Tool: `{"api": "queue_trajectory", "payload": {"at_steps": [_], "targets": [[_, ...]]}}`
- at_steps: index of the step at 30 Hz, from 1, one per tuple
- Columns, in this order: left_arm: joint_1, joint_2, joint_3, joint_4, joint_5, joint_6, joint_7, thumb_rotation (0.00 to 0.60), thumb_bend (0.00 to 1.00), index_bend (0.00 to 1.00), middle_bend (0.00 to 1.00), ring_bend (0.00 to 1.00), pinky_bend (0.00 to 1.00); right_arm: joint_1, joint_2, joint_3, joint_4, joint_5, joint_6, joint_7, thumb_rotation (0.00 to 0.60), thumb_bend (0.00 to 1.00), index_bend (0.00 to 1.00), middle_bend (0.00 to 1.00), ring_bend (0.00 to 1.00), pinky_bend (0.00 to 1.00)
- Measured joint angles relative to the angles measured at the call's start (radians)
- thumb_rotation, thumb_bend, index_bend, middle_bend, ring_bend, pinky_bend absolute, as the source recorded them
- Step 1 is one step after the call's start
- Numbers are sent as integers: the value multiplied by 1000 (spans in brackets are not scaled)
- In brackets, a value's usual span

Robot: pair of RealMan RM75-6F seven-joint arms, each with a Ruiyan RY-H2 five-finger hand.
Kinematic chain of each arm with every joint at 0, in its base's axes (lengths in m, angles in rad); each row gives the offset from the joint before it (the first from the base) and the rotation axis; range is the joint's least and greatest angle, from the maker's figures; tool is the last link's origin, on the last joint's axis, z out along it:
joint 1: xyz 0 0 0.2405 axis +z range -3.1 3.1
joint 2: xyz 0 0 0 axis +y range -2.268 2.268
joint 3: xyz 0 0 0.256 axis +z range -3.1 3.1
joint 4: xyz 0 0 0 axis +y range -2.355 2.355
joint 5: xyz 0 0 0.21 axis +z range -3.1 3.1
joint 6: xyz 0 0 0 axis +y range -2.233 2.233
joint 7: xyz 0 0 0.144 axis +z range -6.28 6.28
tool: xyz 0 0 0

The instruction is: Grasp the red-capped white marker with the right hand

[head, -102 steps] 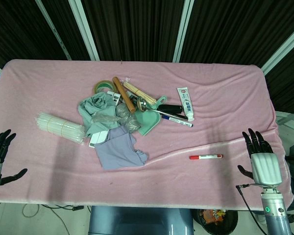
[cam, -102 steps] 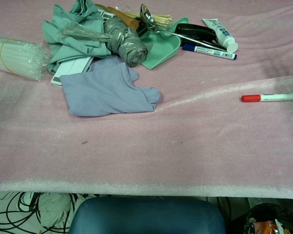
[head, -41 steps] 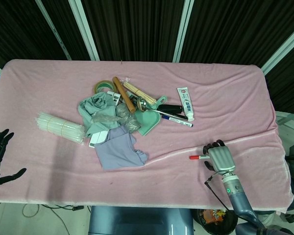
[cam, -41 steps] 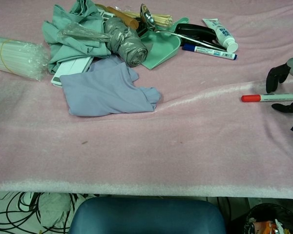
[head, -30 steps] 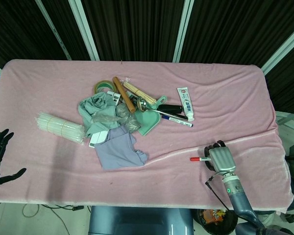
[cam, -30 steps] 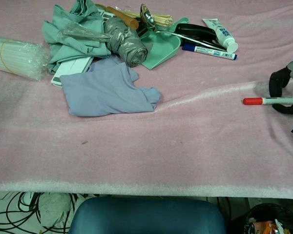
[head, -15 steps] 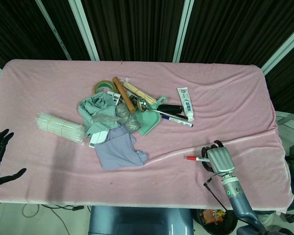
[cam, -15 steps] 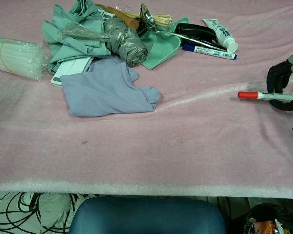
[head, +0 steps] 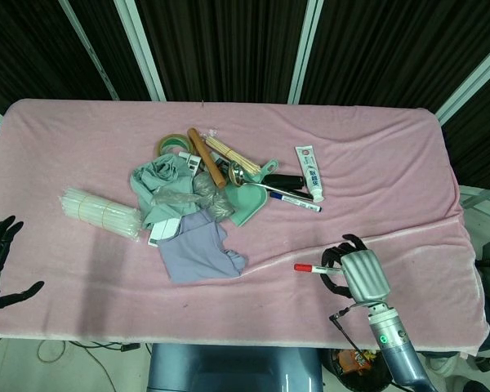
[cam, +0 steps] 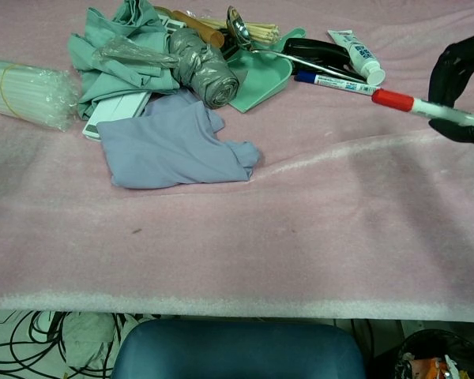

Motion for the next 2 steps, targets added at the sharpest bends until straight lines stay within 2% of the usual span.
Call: {"api": "queue_trajectory", "payload": {"at_steps": [2], "targets": [[1,0,0,0,1,1,1,600,0,0,0,0,0,-6,15,2,-53,-15,17,8,600,561,678,613,455,221]]}}
